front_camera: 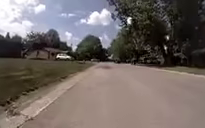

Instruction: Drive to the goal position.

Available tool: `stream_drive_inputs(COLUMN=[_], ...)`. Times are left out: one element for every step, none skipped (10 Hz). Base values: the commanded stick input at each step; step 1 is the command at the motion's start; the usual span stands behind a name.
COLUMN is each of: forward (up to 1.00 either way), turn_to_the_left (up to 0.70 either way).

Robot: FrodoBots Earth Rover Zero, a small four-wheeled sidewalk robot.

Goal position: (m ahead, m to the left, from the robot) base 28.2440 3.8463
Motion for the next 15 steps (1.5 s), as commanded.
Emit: stream_drive_inputs(forward=[1.00,1.00,1.00,1.00,1.00,1.00,1.00,1.00,1.00,1.00,1.00,1.00,1.00,1.00,1.00], turn_to_the_left=[0.00,0.00,0.00,0.00,0.00,0.00,0.00,0.03,0.09,0.15,0.11,0.04,0.03,0.03,0.03])
